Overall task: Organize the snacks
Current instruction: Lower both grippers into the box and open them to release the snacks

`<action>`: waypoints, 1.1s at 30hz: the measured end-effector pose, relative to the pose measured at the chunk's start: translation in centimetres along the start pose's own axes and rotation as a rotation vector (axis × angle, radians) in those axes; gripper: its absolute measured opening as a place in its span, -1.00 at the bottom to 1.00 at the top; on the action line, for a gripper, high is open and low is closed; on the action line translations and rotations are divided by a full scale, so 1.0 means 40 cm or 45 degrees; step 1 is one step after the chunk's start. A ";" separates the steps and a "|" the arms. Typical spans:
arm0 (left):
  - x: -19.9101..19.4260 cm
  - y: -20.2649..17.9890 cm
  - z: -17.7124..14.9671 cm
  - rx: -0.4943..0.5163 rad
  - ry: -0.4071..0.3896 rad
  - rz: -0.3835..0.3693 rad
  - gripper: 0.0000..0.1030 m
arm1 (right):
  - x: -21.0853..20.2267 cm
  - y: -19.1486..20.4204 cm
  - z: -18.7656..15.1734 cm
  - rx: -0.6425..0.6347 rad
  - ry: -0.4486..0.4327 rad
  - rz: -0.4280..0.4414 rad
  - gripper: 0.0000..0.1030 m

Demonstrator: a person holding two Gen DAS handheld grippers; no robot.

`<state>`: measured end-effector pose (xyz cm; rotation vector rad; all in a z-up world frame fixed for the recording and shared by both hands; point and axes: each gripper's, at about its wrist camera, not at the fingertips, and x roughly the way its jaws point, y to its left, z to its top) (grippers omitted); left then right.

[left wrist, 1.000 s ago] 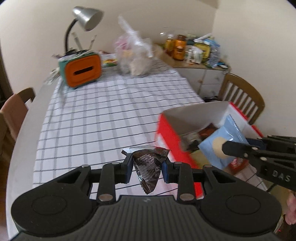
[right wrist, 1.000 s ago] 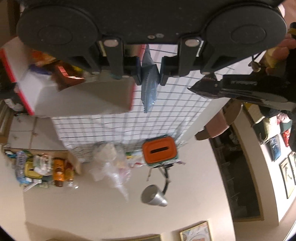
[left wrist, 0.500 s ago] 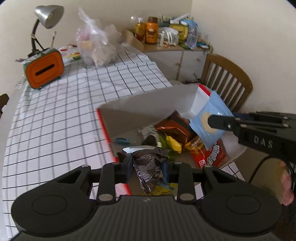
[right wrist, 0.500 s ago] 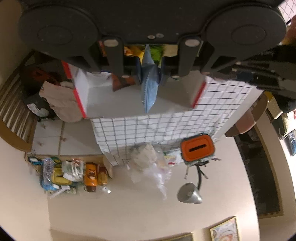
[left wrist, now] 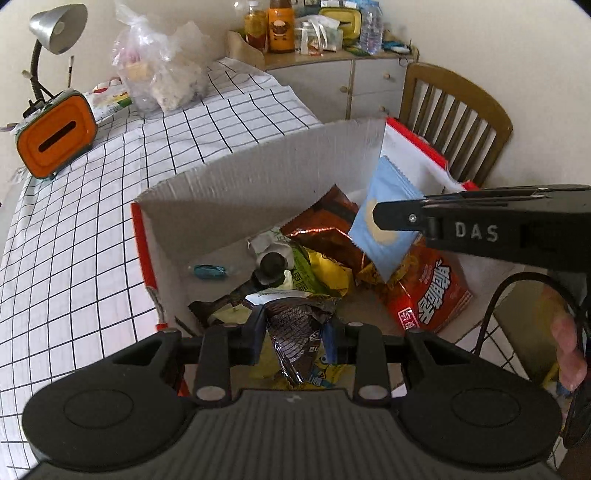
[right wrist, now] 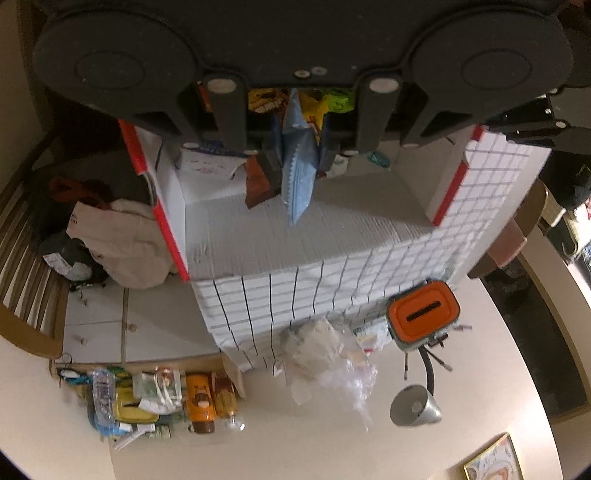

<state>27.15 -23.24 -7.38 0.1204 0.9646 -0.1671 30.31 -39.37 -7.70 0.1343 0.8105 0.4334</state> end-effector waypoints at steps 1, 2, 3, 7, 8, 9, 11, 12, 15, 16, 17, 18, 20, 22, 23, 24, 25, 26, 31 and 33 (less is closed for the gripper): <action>0.006 -0.003 0.000 0.003 0.007 0.007 -0.41 | 0.006 -0.002 -0.004 -0.003 0.010 -0.001 -0.63; 0.011 -0.004 -0.001 0.007 0.013 0.014 -0.41 | 0.010 -0.005 -0.005 -0.004 0.017 -0.002 -0.63; 0.016 -0.006 -0.001 0.011 0.015 0.021 -0.41 | 0.012 -0.006 -0.007 -0.005 0.025 -0.004 -0.63; 0.031 -0.012 -0.001 0.025 0.037 0.050 -0.40 | 0.019 -0.010 -0.011 -0.017 0.052 -0.019 -0.62; 0.035 -0.011 -0.001 0.026 0.044 0.060 -0.39 | 0.019 -0.012 -0.010 -0.023 0.057 -0.020 -0.62; 0.036 -0.010 -0.001 0.025 0.046 0.068 -0.39 | 0.019 -0.013 -0.011 -0.029 0.061 -0.028 -0.62; 0.037 -0.007 0.000 0.015 0.048 0.076 -0.39 | 0.017 -0.011 -0.011 -0.044 0.076 -0.049 -0.62; 0.037 -0.006 0.000 0.011 0.050 0.075 -0.39 | 0.018 -0.012 -0.010 -0.050 0.084 -0.056 -0.62; 0.036 -0.005 0.000 0.005 0.053 0.085 -0.39 | 0.015 -0.019 -0.013 -0.058 0.110 -0.076 -0.62; 0.035 -0.004 -0.001 0.003 0.054 0.086 -0.38 | 0.012 -0.023 -0.015 -0.057 0.115 -0.074 -0.61; 0.035 -0.002 -0.001 -0.002 0.054 0.086 -0.37 | 0.009 -0.027 -0.016 -0.058 0.119 -0.071 -0.61; 0.034 -0.001 -0.001 -0.009 0.053 0.087 -0.32 | 0.008 -0.029 -0.018 -0.059 0.123 -0.071 -0.61; 0.029 0.001 -0.002 -0.023 0.042 0.087 -0.21 | 0.003 -0.035 -0.022 -0.061 0.131 -0.070 -0.61; 0.023 0.006 -0.004 -0.037 0.032 0.081 -0.07 | -0.003 -0.039 -0.027 -0.069 0.140 -0.074 -0.61; 0.020 0.008 -0.005 -0.043 0.027 0.078 -0.03 | -0.005 -0.038 -0.029 -0.073 0.145 -0.077 -0.61; 0.017 0.010 -0.007 -0.050 0.022 0.076 0.03 | -0.007 -0.037 -0.031 -0.085 0.152 -0.081 -0.60; 0.014 0.011 -0.008 -0.055 0.018 0.074 0.09 | -0.009 -0.035 -0.033 -0.097 0.154 -0.082 -0.60; 0.010 0.013 -0.010 -0.061 0.012 0.068 0.12 | -0.012 -0.033 -0.036 -0.109 0.156 -0.086 -0.60; -0.010 0.016 -0.020 -0.082 -0.023 0.058 0.31 | -0.023 -0.018 -0.047 -0.174 0.167 -0.111 -0.60; -0.022 0.016 -0.022 -0.086 -0.042 0.054 0.36 | -0.028 -0.012 -0.048 -0.203 0.163 -0.125 -0.59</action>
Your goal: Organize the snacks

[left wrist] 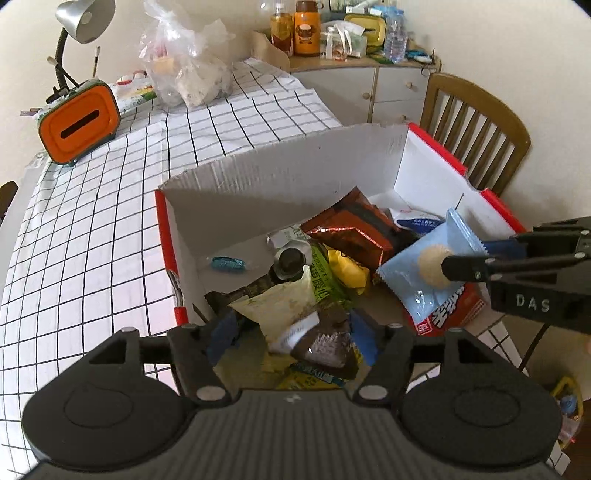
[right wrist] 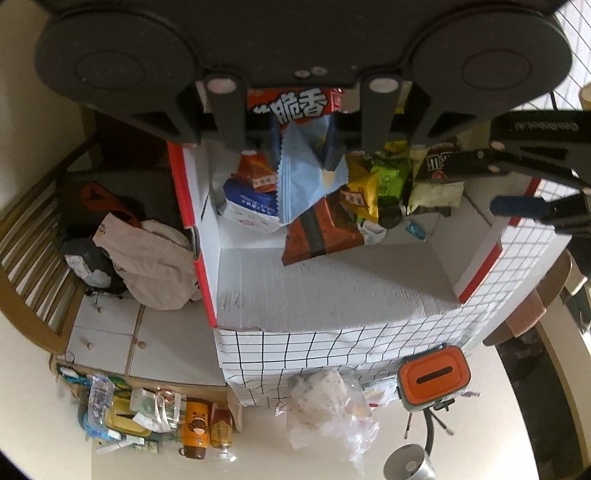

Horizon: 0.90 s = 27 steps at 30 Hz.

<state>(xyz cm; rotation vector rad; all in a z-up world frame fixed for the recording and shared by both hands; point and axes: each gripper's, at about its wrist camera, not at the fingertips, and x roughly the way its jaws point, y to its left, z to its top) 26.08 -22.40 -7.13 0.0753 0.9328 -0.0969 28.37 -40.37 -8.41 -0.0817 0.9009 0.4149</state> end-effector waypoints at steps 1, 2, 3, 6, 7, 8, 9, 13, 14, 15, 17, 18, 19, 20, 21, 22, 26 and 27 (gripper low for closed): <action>-0.006 0.001 0.000 -0.001 -0.011 -0.002 0.42 | -0.002 0.003 -0.002 -0.013 0.000 -0.006 -0.59; -0.014 0.002 -0.001 -0.004 -0.024 -0.004 0.45 | -0.002 0.006 -0.003 -0.025 0.003 -0.011 -0.59; -0.020 0.002 -0.001 -0.007 -0.035 -0.006 0.50 | -0.001 0.009 -0.004 -0.036 0.011 -0.018 -0.59; -0.040 0.008 -0.004 -0.015 -0.071 -0.018 0.54 | 0.004 0.018 -0.008 -0.073 0.018 -0.067 -0.59; -0.047 0.010 -0.005 -0.016 -0.078 -0.016 0.55 | 0.007 0.021 -0.010 -0.082 0.028 -0.079 -0.58; -0.053 0.011 -0.006 -0.016 -0.086 -0.014 0.55 | 0.010 0.024 -0.011 -0.089 0.038 -0.082 -0.58; -0.060 0.014 -0.007 -0.017 -0.094 -0.014 0.55 | 0.011 0.027 -0.013 -0.096 0.039 -0.084 -0.58; -0.085 0.022 -0.013 -0.014 -0.122 -0.017 0.55 | 0.012 0.039 -0.018 -0.132 0.030 -0.110 -0.57; -0.090 0.024 -0.014 -0.011 -0.127 -0.018 0.55 | 0.013 0.040 -0.019 -0.136 0.033 -0.116 -0.57; -0.095 0.025 -0.015 -0.009 -0.134 -0.017 0.56 | 0.013 0.041 -0.020 -0.140 0.032 -0.116 -0.57; -0.103 0.028 -0.017 -0.008 -0.141 -0.018 0.56 | 0.012 0.041 -0.019 -0.140 0.033 -0.112 -0.56; -0.107 0.030 -0.018 -0.010 -0.145 -0.019 0.56 | 0.009 0.040 -0.019 -0.141 0.034 -0.110 -0.56; -0.111 0.033 -0.019 -0.012 -0.149 -0.019 0.56 | 0.005 0.039 -0.018 -0.141 0.031 -0.110 -0.55; -0.115 0.034 -0.020 -0.015 -0.152 -0.018 0.56 | -0.001 0.038 -0.019 -0.137 0.026 -0.109 -0.55; -0.119 0.038 -0.021 -0.021 -0.157 -0.016 0.56 | -0.009 0.038 -0.020 -0.133 0.018 -0.104 -0.54; -0.124 0.042 -0.023 -0.027 -0.161 -0.017 0.56 | -0.018 0.037 -0.020 -0.128 0.010 -0.102 -0.54; -0.137 0.054 -0.026 -0.045 -0.173 -0.023 0.57 | -0.048 0.033 -0.023 -0.126 -0.033 -0.099 -0.51; -0.140 0.056 -0.026 -0.046 -0.176 -0.027 0.57 | -0.055 0.030 -0.023 -0.123 -0.045 -0.093 -0.50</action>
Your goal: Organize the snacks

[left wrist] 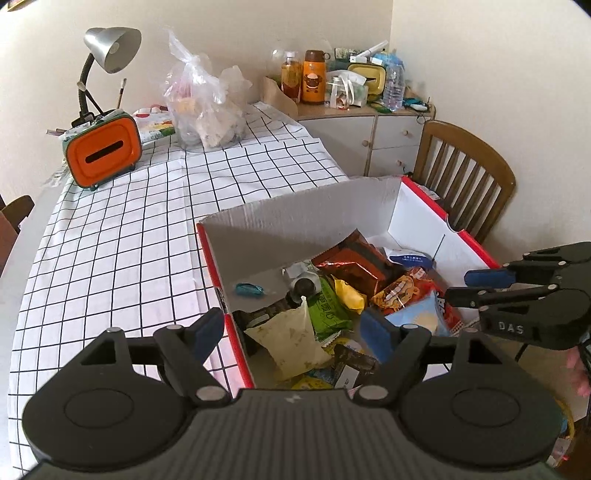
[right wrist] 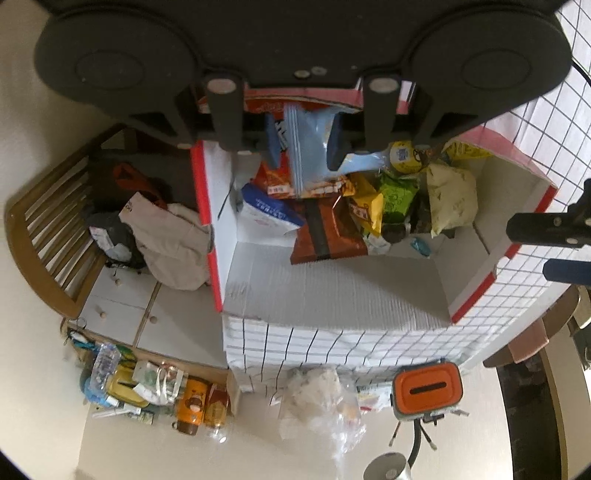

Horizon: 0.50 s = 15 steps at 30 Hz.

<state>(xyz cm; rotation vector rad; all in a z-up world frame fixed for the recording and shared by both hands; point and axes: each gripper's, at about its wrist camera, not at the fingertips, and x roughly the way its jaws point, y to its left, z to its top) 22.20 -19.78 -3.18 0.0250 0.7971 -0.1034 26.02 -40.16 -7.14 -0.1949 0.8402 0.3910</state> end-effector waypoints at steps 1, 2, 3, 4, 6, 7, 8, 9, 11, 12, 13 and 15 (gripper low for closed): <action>-0.003 0.001 0.000 -0.002 -0.003 -0.001 0.57 | -0.006 -0.002 0.001 0.006 -0.010 0.004 -0.49; -0.007 0.002 0.000 -0.004 -0.006 -0.001 0.57 | -0.012 -0.004 0.003 0.015 -0.015 0.003 -0.49; -0.012 0.003 0.001 -0.006 -0.012 0.000 0.57 | -0.021 -0.005 0.005 0.029 -0.025 0.007 -0.48; -0.016 0.004 0.001 -0.007 -0.019 0.001 0.57 | -0.032 -0.005 0.007 0.045 -0.041 0.022 -0.47; -0.027 0.005 0.002 -0.013 -0.033 0.007 0.57 | -0.061 -0.004 0.011 0.074 -0.087 0.052 -0.46; -0.032 0.006 0.003 -0.016 -0.039 0.006 0.57 | -0.079 -0.001 0.014 0.088 -0.117 0.076 -0.45; -0.036 0.008 0.003 -0.016 -0.042 0.003 0.57 | -0.095 0.002 0.015 0.100 -0.142 0.094 -0.45; -0.042 0.010 0.003 -0.017 -0.049 0.004 0.57 | -0.111 0.006 0.016 0.113 -0.172 0.111 -0.45; -0.049 0.012 0.004 -0.018 -0.058 0.010 0.57 | -0.134 0.014 0.016 0.129 -0.208 0.143 -0.44; -0.054 0.014 0.005 -0.018 -0.062 0.012 0.57 | -0.145 0.019 0.017 0.139 -0.223 0.153 -0.44; -0.058 0.015 0.004 -0.020 -0.067 0.014 0.57 | -0.154 0.024 0.018 0.152 -0.235 0.148 -0.44; -0.068 0.017 0.002 -0.027 -0.075 0.019 0.60 | -0.173 0.034 0.018 0.167 -0.255 0.153 -0.44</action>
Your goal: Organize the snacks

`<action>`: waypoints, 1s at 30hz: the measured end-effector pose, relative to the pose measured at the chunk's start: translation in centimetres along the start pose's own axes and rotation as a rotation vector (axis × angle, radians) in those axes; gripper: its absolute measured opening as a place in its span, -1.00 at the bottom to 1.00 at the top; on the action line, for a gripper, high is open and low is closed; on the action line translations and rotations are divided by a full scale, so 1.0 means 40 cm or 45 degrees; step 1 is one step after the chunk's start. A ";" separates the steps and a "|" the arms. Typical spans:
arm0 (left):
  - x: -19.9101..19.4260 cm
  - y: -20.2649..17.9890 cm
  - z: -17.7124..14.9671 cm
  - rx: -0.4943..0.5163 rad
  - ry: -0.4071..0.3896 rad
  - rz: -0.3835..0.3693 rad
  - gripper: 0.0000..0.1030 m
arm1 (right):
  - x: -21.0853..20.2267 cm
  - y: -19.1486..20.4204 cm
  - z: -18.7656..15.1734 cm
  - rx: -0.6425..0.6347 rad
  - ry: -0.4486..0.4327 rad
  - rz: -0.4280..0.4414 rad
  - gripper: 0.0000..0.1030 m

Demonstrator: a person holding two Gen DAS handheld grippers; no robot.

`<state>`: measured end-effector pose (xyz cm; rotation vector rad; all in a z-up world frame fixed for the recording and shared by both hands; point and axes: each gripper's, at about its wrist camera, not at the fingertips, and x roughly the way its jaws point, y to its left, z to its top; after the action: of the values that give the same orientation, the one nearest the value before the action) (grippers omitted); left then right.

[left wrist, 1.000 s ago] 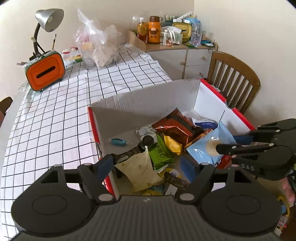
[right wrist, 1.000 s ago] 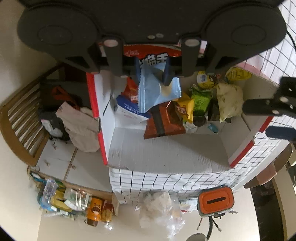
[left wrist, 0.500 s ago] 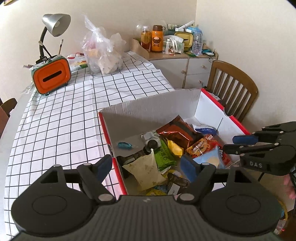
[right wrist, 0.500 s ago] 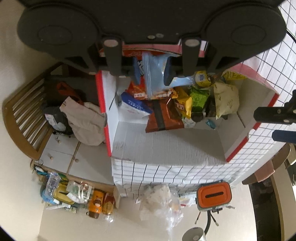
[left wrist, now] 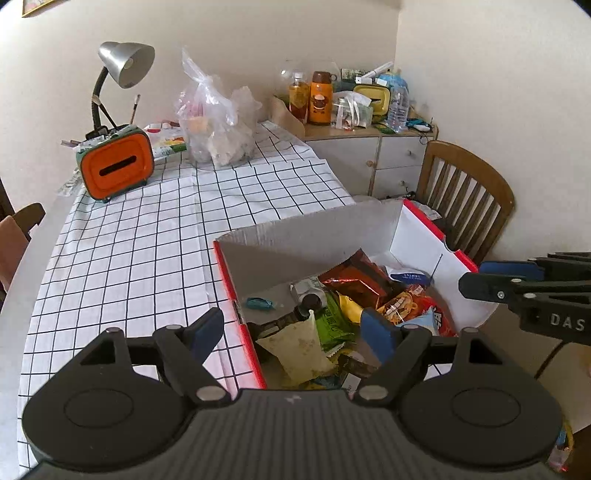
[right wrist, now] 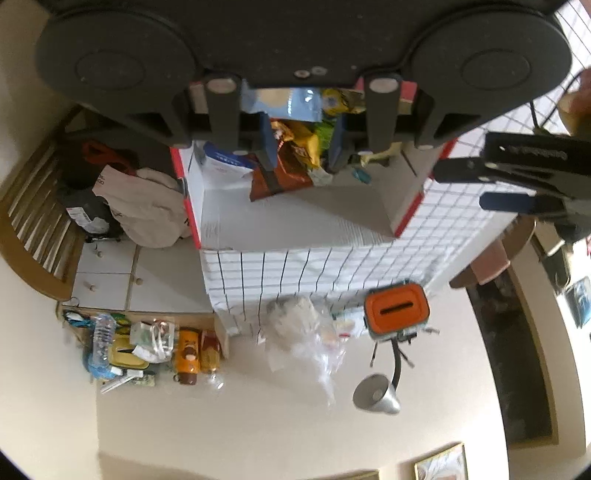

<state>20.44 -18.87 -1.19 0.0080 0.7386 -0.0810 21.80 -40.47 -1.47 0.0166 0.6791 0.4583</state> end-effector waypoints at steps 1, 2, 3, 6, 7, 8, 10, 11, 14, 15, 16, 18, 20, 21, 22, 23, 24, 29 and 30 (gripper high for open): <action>-0.004 0.002 -0.001 -0.004 -0.004 0.001 0.61 | -0.008 0.006 0.000 0.006 -0.009 0.007 -0.44; -0.010 0.004 -0.002 -0.011 -0.010 0.000 0.61 | -0.018 0.013 -0.002 0.013 -0.024 0.011 -0.44; -0.015 0.005 -0.003 -0.015 -0.015 0.003 0.61 | -0.027 0.020 -0.004 0.019 -0.036 0.008 -0.44; -0.029 0.003 -0.008 -0.015 -0.016 0.013 0.62 | -0.035 0.046 -0.010 0.015 -0.026 -0.014 -0.44; -0.034 0.003 -0.011 -0.017 -0.019 0.009 0.62 | -0.034 0.052 -0.012 0.021 -0.012 -0.016 -0.44; -0.039 0.001 -0.014 -0.018 -0.021 0.009 0.62 | -0.035 0.056 -0.017 0.035 -0.011 0.011 -0.44; -0.046 -0.003 -0.019 -0.016 -0.024 0.015 0.62 | -0.039 0.059 -0.025 0.051 -0.016 0.074 -0.44; -0.050 -0.005 -0.022 -0.014 -0.027 0.017 0.62 | -0.039 0.062 -0.027 0.058 -0.013 0.073 -0.44; -0.057 -0.009 -0.027 -0.005 -0.030 0.028 0.63 | -0.042 0.072 -0.034 0.058 -0.029 0.057 -0.42; -0.059 -0.011 -0.030 -0.001 -0.032 0.035 0.64 | -0.045 0.075 -0.037 0.053 -0.039 0.055 -0.40; -0.061 -0.013 -0.031 0.002 -0.035 0.044 0.65 | -0.049 0.076 -0.040 0.052 -0.053 0.050 -0.37; -0.066 -0.013 -0.036 0.000 -0.040 0.049 0.66 | -0.055 0.078 -0.038 0.053 -0.063 0.046 -0.29; -0.070 -0.013 -0.039 -0.005 -0.042 0.047 0.68 | -0.064 0.081 -0.039 0.050 -0.076 0.051 0.27; -0.071 -0.012 -0.040 -0.007 -0.042 0.049 0.73 | -0.067 0.084 -0.037 0.039 -0.077 0.050 0.60; -0.073 -0.013 -0.041 -0.011 -0.044 0.050 0.76 | -0.072 0.086 -0.039 0.031 -0.085 0.052 0.92; -0.074 -0.012 -0.040 -0.015 -0.045 0.047 0.77 | -0.076 0.089 -0.040 0.022 -0.104 0.055 0.94; -0.075 -0.012 -0.040 -0.018 -0.046 0.045 0.78 | -0.076 0.092 -0.039 0.011 -0.100 0.059 0.98; -0.075 -0.008 -0.041 -0.046 -0.041 0.041 0.79 | -0.070 0.097 -0.031 -0.010 -0.087 0.017 0.99; -0.075 -0.008 -0.041 -0.052 -0.039 0.040 0.79 | -0.066 0.096 -0.029 -0.011 -0.078 0.002 0.99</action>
<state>17.11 -18.90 -0.39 -0.0203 0.7094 -0.0361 17.72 -38.26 -0.16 0.0233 0.6171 0.4605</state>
